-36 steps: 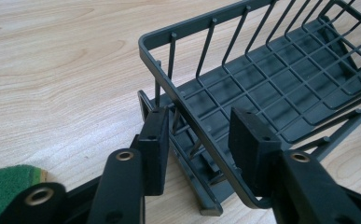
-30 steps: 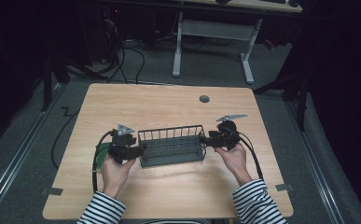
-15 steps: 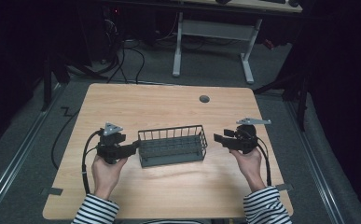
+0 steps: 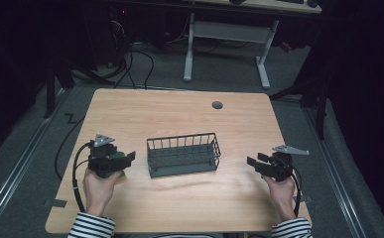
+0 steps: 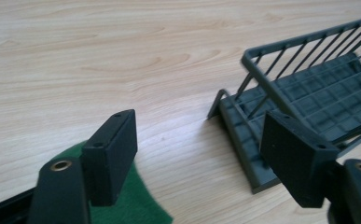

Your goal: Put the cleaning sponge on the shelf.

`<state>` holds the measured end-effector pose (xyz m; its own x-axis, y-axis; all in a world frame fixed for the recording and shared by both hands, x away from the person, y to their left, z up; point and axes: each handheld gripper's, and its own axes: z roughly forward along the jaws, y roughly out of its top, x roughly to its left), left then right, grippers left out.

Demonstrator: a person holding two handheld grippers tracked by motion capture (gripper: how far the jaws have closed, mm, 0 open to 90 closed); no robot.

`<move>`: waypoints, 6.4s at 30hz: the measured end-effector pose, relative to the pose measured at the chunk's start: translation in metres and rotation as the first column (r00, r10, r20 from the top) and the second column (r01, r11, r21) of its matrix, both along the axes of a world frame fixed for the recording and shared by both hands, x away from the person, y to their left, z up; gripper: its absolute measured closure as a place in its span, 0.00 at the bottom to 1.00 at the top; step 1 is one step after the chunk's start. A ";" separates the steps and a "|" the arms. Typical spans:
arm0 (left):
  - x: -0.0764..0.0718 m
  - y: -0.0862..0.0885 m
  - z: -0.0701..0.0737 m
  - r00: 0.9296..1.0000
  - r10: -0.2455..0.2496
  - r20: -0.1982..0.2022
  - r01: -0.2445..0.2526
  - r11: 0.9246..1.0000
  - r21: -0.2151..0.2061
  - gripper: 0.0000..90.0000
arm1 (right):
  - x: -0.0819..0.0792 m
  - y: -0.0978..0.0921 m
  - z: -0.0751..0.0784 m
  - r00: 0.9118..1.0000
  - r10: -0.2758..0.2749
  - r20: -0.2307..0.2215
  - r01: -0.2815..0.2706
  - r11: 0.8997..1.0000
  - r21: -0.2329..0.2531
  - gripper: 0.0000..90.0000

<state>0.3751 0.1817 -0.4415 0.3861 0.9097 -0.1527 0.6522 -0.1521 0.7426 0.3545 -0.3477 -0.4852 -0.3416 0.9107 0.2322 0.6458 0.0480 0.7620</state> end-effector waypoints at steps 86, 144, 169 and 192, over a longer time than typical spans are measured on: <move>0.043 0.016 -0.056 0.938 0.219 -0.268 -0.164 0.963 0.213 0.29 | -0.022 -0.010 -0.045 0.988 -0.155 0.004 0.151 0.953 -0.262 0.36; 0.044 -0.077 0.084 0.967 -0.250 -0.041 0.253 0.964 0.085 0.30 | -0.021 -0.010 -0.045 0.988 -0.152 0.000 0.147 0.955 -0.258 0.35; 0.068 -0.139 0.044 0.960 -0.268 -0.086 0.278 0.952 0.132 0.30 | -0.021 -0.010 -0.045 0.988 -0.151 -0.001 0.146 0.955 -0.257 0.35; 0.057 -0.140 0.031 0.966 -0.247 -0.076 0.256 0.954 0.155 0.28 | -0.021 -0.009 -0.045 0.989 -0.150 0.000 0.145 0.955 -0.260 0.34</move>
<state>0.4321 0.0414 -0.4105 0.6004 0.7987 -0.0385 0.6164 -0.4316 0.6586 0.3334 -0.3571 -0.5299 -0.1968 0.9804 -0.0127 0.6751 0.1449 0.7234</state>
